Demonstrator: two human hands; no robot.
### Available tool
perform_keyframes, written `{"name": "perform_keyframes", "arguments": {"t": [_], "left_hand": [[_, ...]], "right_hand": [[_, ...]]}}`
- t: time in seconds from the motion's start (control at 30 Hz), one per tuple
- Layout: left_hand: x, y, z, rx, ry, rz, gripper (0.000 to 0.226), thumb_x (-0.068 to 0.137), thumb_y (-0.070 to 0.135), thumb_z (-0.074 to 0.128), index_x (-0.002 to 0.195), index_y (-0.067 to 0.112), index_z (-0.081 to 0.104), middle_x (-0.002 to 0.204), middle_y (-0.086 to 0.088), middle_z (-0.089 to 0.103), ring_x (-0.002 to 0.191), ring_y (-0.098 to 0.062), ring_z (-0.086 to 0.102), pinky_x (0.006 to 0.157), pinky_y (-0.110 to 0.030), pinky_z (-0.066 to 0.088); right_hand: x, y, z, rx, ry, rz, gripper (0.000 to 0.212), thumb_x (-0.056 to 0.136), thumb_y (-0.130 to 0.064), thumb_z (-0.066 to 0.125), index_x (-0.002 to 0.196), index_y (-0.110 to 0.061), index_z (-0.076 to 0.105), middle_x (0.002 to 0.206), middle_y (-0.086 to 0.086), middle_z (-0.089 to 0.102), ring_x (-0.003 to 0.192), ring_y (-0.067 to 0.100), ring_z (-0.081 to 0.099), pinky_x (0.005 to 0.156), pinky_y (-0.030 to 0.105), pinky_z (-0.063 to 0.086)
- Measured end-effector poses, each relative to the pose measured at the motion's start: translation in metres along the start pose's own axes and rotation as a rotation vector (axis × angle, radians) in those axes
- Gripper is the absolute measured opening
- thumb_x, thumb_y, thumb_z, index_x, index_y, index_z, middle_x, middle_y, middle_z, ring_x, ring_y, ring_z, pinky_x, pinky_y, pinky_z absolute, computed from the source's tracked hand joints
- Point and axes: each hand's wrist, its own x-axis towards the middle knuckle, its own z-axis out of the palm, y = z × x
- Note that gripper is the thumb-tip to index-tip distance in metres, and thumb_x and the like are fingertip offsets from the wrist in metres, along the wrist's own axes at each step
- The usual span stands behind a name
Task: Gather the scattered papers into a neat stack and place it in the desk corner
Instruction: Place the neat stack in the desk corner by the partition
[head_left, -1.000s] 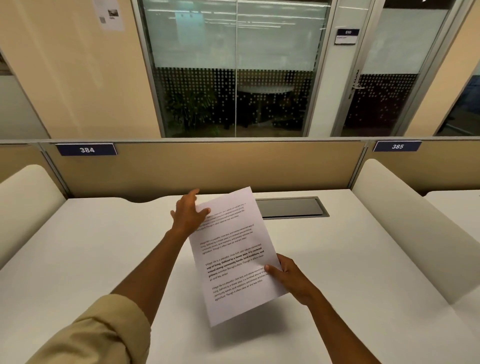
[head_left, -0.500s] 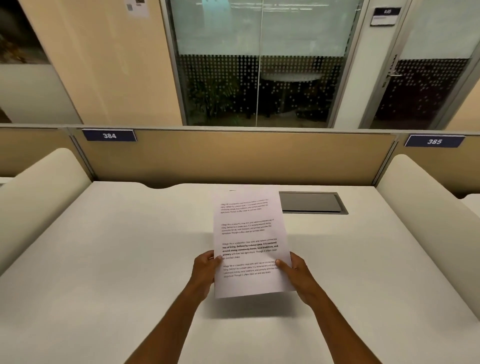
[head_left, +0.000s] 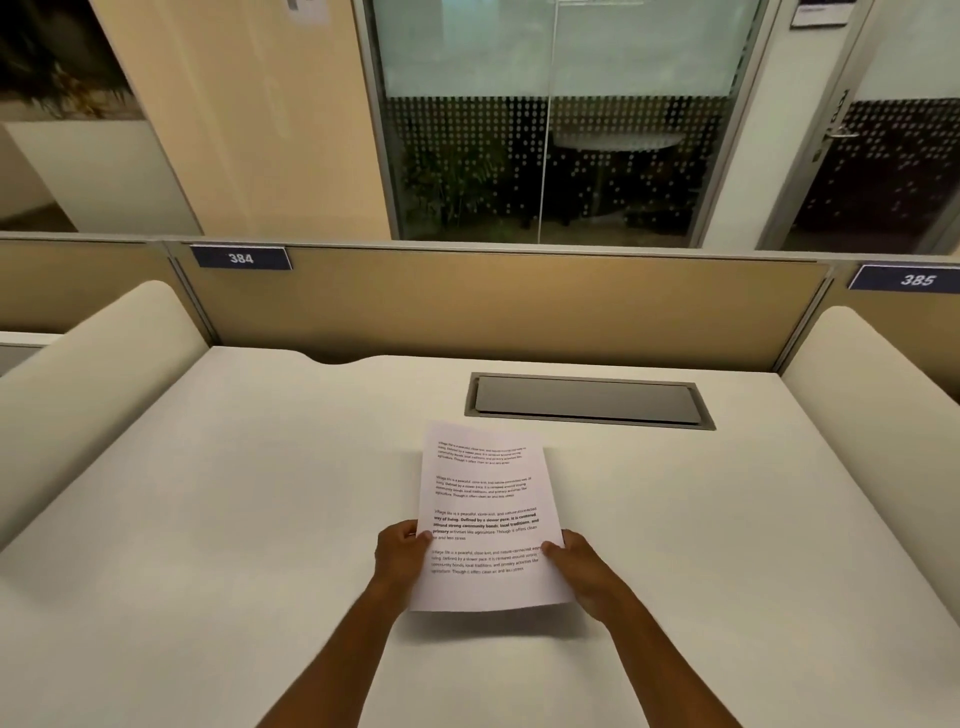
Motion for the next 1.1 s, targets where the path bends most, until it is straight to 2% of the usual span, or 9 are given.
{"name": "perform_keyframes", "arguments": {"t": [0.17, 0.33, 0.4, 0.47, 0.67, 0.8, 0.93, 1.1], "left_hand": [[0.001, -0.001, -0.007, -0.088, 0.014, -0.007, 0.02, 0.093, 0.002, 0.054, 0.107, 0.001, 0.069, 0.107, -0.019, 0.072, 0.095, -0.04, 0.069, 0.089, -0.052, 0.056], [0.006, 0.007, -0.025, -0.214, -0.003, -0.024, 0.024, 0.093, 0.0, 0.056, 0.114, -0.004, 0.065, 0.111, -0.021, 0.069, 0.101, -0.043, 0.067, 0.091, -0.054, 0.054], [0.009, 0.012, -0.036, -0.245, -0.041, -0.03, 0.024, 0.093, 0.002, 0.058, 0.116, -0.001, 0.064, 0.111, -0.02, 0.07, 0.097, -0.04, 0.068, 0.085, -0.051, 0.056], [0.014, 0.017, -0.047, -0.261, -0.084, -0.035, 0.025, 0.092, 0.005, 0.059, 0.116, 0.002, 0.065, 0.11, -0.018, 0.071, 0.091, -0.034, 0.068, 0.078, -0.043, 0.057], [0.034, 0.028, -0.09, -0.237, -0.185, -0.052, 0.024, 0.09, 0.006, 0.062, 0.113, 0.001, 0.067, 0.113, -0.017, 0.071, 0.094, -0.029, 0.068, 0.078, -0.039, 0.057], [0.051, 0.032, -0.118, -0.212, -0.159, -0.044, 0.023, 0.089, 0.004, 0.063, 0.111, -0.002, 0.067, 0.111, -0.018, 0.071, 0.092, -0.03, 0.069, 0.077, -0.04, 0.057], [0.075, 0.033, -0.15, -0.184, -0.126, -0.018, 0.021, 0.09, 0.001, 0.061, 0.109, -0.003, 0.068, 0.109, -0.02, 0.071, 0.086, -0.029, 0.069, 0.073, -0.036, 0.057], [0.116, 0.031, -0.204, -0.175, -0.087, 0.006, 0.02, 0.089, -0.001, 0.061, 0.107, -0.005, 0.068, 0.104, -0.02, 0.072, 0.088, -0.033, 0.068, 0.078, -0.041, 0.058]], "right_hand": [[0.006, -0.008, -0.002, 0.053, 0.005, 0.036, 0.035, 0.095, 0.0, 0.037, 0.121, -0.001, 0.061, 0.12, 0.016, 0.068, 0.108, 0.034, 0.066, 0.098, 0.048, 0.052], [0.012, -0.022, -0.001, 0.086, -0.001, -0.005, 0.028, 0.091, 0.002, 0.047, 0.11, -0.002, 0.067, 0.111, 0.013, 0.072, 0.099, 0.029, 0.069, 0.077, 0.035, 0.057], [0.016, -0.028, 0.002, 0.099, 0.001, -0.027, 0.024, 0.09, 0.003, 0.051, 0.106, -0.002, 0.069, 0.108, 0.013, 0.074, 0.095, 0.027, 0.071, 0.073, 0.031, 0.057], [0.02, -0.034, 0.006, 0.104, -0.001, -0.044, 0.022, 0.089, 0.003, 0.054, 0.102, -0.005, 0.07, 0.105, 0.012, 0.075, 0.092, 0.025, 0.072, 0.074, 0.03, 0.058], [0.031, -0.052, 0.032, 0.127, -0.022, -0.066, 0.021, 0.089, 0.004, 0.059, 0.106, -0.002, 0.069, 0.103, 0.012, 0.075, 0.091, 0.026, 0.072, 0.07, 0.028, 0.059], [0.042, -0.063, 0.061, 0.135, -0.022, -0.066, 0.023, 0.088, 0.005, 0.061, 0.109, 0.001, 0.068, 0.104, 0.014, 0.074, 0.089, 0.026, 0.072, 0.07, 0.028, 0.059], [0.056, -0.073, 0.1, 0.151, 0.007, -0.069, 0.025, 0.087, 0.005, 0.062, 0.111, 0.003, 0.068, 0.107, 0.016, 0.073, 0.097, 0.031, 0.071, 0.079, 0.035, 0.058], [0.074, -0.087, 0.165, 0.174, 0.044, -0.08, 0.024, 0.087, 0.005, 0.062, 0.109, 0.003, 0.07, 0.107, 0.016, 0.074, 0.096, 0.031, 0.071, 0.079, 0.036, 0.058]]}}
